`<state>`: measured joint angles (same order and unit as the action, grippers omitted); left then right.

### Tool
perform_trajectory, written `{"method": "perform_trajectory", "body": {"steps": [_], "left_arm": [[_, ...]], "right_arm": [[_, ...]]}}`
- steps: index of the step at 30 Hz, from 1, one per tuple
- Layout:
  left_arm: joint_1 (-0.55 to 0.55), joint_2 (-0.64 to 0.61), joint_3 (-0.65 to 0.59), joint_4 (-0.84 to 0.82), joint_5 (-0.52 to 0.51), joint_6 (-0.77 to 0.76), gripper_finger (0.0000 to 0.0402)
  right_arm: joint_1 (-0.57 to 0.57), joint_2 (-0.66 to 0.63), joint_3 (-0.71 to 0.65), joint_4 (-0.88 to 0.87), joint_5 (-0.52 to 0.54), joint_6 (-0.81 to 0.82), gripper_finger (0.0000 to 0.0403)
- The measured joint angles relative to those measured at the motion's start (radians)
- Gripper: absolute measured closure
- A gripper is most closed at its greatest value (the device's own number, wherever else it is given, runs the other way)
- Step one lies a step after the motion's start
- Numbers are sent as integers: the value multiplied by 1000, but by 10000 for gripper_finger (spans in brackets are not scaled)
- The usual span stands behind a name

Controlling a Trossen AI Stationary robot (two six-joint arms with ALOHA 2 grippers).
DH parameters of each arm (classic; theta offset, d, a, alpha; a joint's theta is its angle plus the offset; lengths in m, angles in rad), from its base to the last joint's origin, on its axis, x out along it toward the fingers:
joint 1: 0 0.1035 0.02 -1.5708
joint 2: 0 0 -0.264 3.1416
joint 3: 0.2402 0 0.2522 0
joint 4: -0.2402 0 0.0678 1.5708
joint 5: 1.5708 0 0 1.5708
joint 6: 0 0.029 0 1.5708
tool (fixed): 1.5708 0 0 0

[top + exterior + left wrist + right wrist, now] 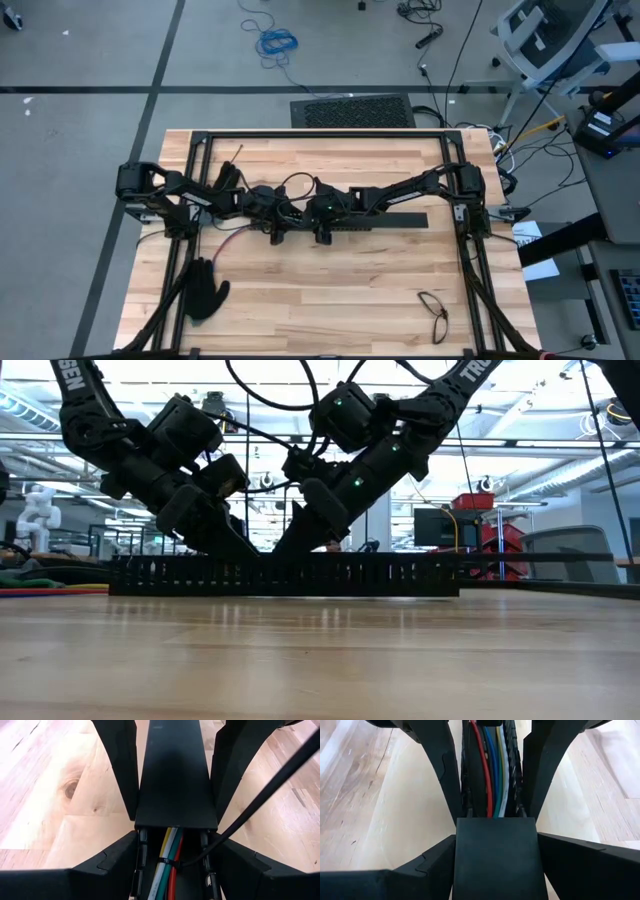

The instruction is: Ziptie cables

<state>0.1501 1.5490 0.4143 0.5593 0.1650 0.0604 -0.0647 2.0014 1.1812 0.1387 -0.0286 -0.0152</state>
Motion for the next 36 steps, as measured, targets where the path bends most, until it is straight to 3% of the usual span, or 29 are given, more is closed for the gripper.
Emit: {"method": "perform_trajectory", "body": {"steps": [9,20,32,36], "left_arm": [[0,2,-2,-2,0,5,169],[0,2,-2,-2,3,2,163],[0,2,2,-8,18,-40,57],[0,2,2,-56,-35,-52,20]], "right_arm": [[0,21,3,19,-3,40,156],[0,22,5,14,0,-20,156],[0,23,6,15,1,-52,156],[0,23,6,12,0,-81,156]]}}
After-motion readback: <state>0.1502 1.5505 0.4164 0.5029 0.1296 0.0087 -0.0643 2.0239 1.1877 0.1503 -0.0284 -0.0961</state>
